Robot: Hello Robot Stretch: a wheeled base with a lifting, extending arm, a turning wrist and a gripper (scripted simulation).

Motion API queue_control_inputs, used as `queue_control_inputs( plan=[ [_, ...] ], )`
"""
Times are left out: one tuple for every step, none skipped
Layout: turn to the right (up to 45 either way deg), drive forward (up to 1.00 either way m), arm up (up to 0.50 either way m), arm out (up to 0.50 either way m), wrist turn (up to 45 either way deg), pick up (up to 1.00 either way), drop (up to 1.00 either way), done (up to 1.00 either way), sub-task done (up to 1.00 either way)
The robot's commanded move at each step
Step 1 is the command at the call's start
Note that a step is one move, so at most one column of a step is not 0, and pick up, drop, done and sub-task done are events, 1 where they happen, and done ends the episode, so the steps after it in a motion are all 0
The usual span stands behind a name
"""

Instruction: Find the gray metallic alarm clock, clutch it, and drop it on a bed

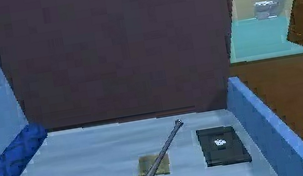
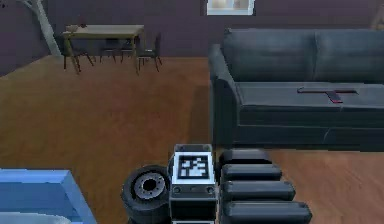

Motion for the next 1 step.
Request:
queue_control_inputs(
  plan=[
    [45.0, 0.0, 0.0, 0.0, 0.0, 0.0, 0.0, 0.0, 0.0]
  ],
)
